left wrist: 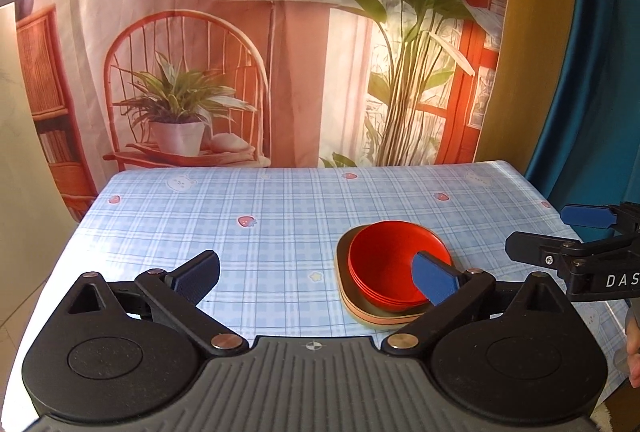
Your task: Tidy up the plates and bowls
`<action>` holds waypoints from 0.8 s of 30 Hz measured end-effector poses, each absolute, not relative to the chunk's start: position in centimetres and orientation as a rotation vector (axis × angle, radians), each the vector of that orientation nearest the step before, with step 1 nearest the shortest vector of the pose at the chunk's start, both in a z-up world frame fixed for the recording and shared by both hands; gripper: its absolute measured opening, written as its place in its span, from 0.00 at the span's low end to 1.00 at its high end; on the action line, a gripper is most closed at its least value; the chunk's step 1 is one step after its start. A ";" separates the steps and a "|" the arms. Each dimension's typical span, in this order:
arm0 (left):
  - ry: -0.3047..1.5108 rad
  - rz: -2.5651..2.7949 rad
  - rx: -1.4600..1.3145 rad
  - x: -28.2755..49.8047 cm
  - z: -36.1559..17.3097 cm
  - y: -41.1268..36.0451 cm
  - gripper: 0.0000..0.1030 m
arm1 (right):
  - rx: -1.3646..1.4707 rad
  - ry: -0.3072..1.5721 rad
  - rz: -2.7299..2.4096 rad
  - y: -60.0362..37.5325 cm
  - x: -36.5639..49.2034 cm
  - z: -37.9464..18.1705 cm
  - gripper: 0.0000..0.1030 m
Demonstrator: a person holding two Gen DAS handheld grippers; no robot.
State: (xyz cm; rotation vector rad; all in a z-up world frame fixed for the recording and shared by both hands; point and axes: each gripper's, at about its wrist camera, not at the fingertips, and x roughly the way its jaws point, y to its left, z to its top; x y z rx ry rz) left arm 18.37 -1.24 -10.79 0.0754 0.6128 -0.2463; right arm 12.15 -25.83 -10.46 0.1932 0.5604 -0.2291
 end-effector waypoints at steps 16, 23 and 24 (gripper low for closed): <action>0.492 -0.141 0.085 10.1 -6.6 -0.2 1.00 | 0.184 0.434 -0.283 -22.0 3.9 -5.8 1.00; 0.440 -0.101 0.115 6.0 -5.3 0.3 1.00 | 0.184 0.368 -0.316 -19.6 -1.0 -5.4 1.00; 0.436 -0.101 0.115 5.4 -5.1 0.3 1.00 | 0.188 0.369 -0.315 -19.3 -1.5 -5.4 1.00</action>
